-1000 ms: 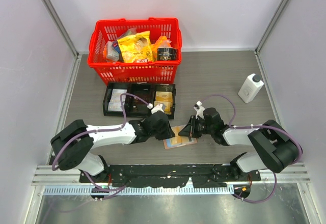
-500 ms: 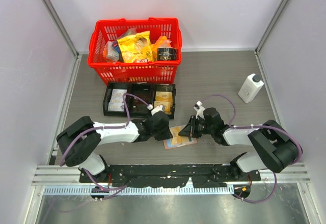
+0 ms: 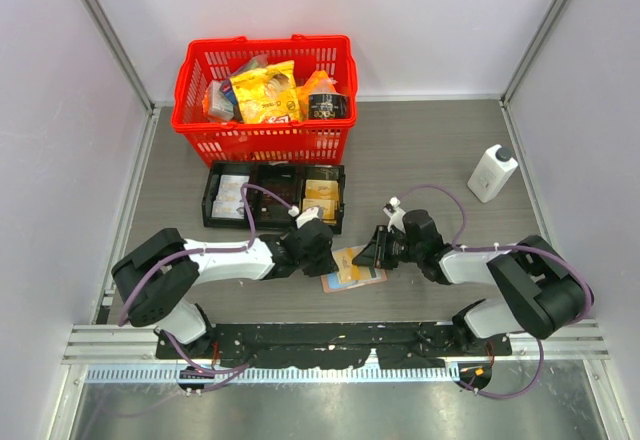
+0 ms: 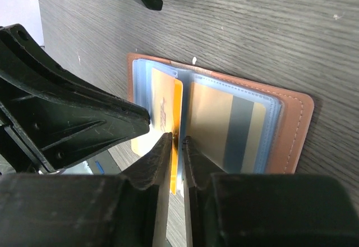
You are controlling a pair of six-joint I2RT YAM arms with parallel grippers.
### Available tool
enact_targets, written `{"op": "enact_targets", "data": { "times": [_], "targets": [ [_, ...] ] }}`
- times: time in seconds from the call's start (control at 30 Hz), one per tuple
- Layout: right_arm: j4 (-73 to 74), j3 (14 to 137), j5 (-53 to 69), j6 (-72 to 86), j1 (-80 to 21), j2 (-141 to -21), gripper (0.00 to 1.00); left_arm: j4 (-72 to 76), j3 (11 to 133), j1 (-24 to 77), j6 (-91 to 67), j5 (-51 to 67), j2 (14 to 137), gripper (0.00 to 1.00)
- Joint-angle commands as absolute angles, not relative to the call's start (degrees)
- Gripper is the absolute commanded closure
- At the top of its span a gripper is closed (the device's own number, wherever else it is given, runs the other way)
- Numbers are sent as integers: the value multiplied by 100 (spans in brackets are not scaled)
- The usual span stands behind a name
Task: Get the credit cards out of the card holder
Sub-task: Remove the credit card from the card holder.
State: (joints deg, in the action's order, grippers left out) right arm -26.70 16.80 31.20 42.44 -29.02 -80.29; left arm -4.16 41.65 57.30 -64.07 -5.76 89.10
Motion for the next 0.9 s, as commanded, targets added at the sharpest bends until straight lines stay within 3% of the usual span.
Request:
{"op": "enact_targets", "data": {
  "times": [0.0, 0.1, 0.27, 0.47, 0.57, 0.87],
  "targets": [
    [-2821, 1687, 3208, 4157, -2874, -8165, 76, -984, 4087, 5713, -6328, -694, 9088, 85],
    [-2883, 1740, 3225, 4131, -2865, -8279, 68, -941, 4043, 5704, -6346, -650, 9088, 85],
    [-2997, 1828, 3340, 4104, -2865, -8534, 68, -861, 4017, 5713, -6363, -607, 9079, 85],
    [-3006, 1855, 3392, 4061, -2857, -8622, 92, -861, 3973, 5704, -6407, -606, 9053, 86],
    [-2813, 1819, 3393, 3912, -2690, -8403, 99, -870, 3929, 5713, -6460, -633, 9053, 86],
    [-1426, 1836, 3279, 3454, -2066, -7454, 99, -905, 3938, 5704, -6486, -615, 9114, 87]
  ]
}}
